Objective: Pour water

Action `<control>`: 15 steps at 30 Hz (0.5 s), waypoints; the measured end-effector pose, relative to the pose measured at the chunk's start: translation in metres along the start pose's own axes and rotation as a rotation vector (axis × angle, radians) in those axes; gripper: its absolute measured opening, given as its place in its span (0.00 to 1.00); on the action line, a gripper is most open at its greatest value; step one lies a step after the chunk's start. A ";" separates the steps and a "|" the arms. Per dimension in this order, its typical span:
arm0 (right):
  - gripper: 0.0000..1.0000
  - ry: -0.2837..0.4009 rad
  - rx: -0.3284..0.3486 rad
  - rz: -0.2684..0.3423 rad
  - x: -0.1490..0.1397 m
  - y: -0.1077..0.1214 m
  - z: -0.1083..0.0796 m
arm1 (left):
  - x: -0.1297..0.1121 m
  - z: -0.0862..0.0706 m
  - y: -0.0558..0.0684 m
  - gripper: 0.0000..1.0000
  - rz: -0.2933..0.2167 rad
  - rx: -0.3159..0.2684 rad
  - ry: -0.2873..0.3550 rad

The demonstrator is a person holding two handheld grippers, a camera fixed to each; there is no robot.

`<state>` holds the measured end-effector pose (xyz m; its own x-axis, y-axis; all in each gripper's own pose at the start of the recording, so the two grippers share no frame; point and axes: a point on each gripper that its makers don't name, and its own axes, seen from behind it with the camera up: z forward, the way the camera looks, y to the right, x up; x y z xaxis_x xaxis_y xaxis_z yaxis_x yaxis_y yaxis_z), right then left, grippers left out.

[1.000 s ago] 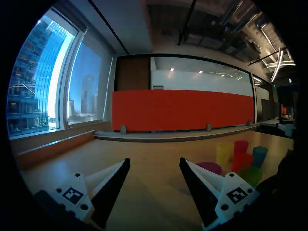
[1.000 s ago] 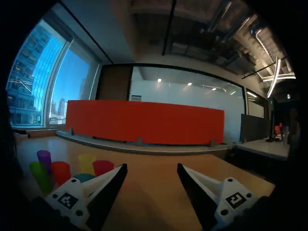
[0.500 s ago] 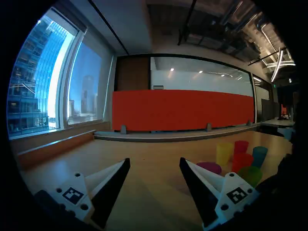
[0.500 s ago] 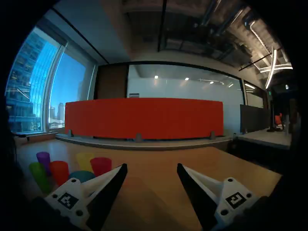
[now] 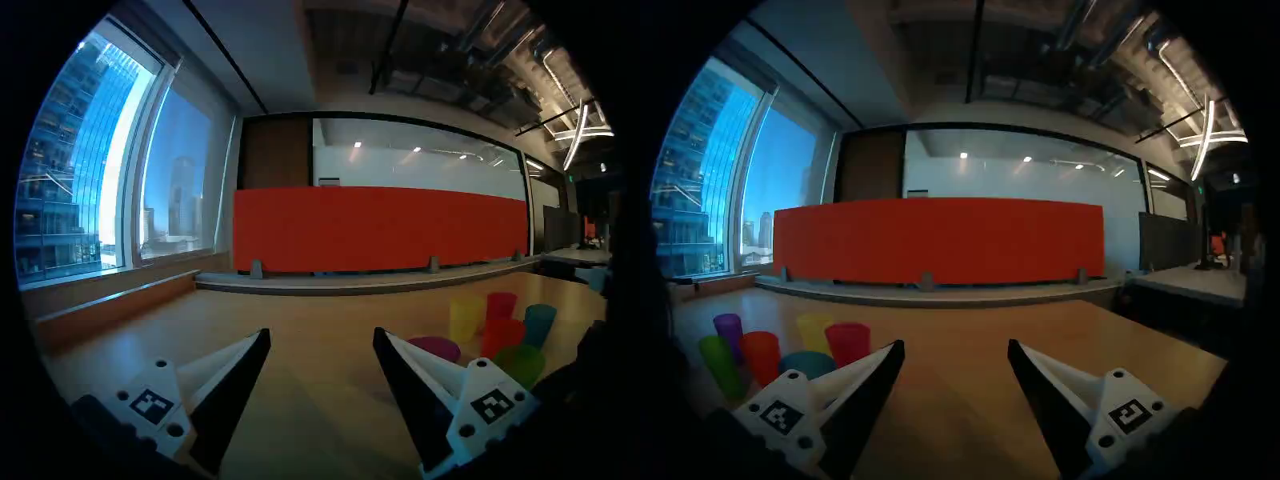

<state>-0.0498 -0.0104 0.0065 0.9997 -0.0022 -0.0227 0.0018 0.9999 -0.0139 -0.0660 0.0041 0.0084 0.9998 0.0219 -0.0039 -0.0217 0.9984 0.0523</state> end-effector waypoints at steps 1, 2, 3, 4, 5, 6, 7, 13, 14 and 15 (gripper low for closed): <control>1.00 0.000 0.001 0.000 0.000 0.000 0.000 | 0.000 0.000 0.000 0.95 0.000 0.000 0.000; 1.00 0.000 0.001 0.000 0.000 0.000 -0.001 | 0.000 0.000 0.000 0.96 0.000 0.000 0.000; 1.00 0.000 0.002 0.000 0.000 0.000 -0.001 | 0.000 0.000 0.000 0.96 0.000 0.000 0.000; 1.00 0.000 0.002 0.000 0.000 0.000 -0.001 | 0.000 0.000 0.000 0.95 0.000 0.000 0.000; 1.00 0.000 0.002 0.000 0.000 0.000 -0.001 | 0.000 0.000 0.000 0.95 0.000 0.000 0.000; 1.00 0.000 0.002 0.000 0.000 0.000 -0.001 | 0.000 0.000 0.000 0.95 0.000 0.000 0.000; 1.00 0.000 0.002 0.000 0.000 0.000 -0.001 | 0.000 0.000 0.000 0.95 0.000 0.000 0.000; 1.00 0.000 0.002 0.000 0.000 0.000 -0.001 | 0.000 0.000 0.001 0.95 0.000 0.000 0.000; 1.00 0.000 0.002 0.000 0.000 0.000 -0.001 | 0.000 0.000 0.001 0.95 0.000 0.000 0.000; 1.00 0.000 0.002 0.000 0.000 -0.001 -0.002 | 0.000 0.000 0.001 0.95 0.000 0.000 0.000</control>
<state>-0.0495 -0.0110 0.0049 0.9997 -0.0019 -0.0227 0.0017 0.9999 -0.0120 -0.0658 0.0048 0.0083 0.9998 0.0219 -0.0039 -0.0217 0.9984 0.0521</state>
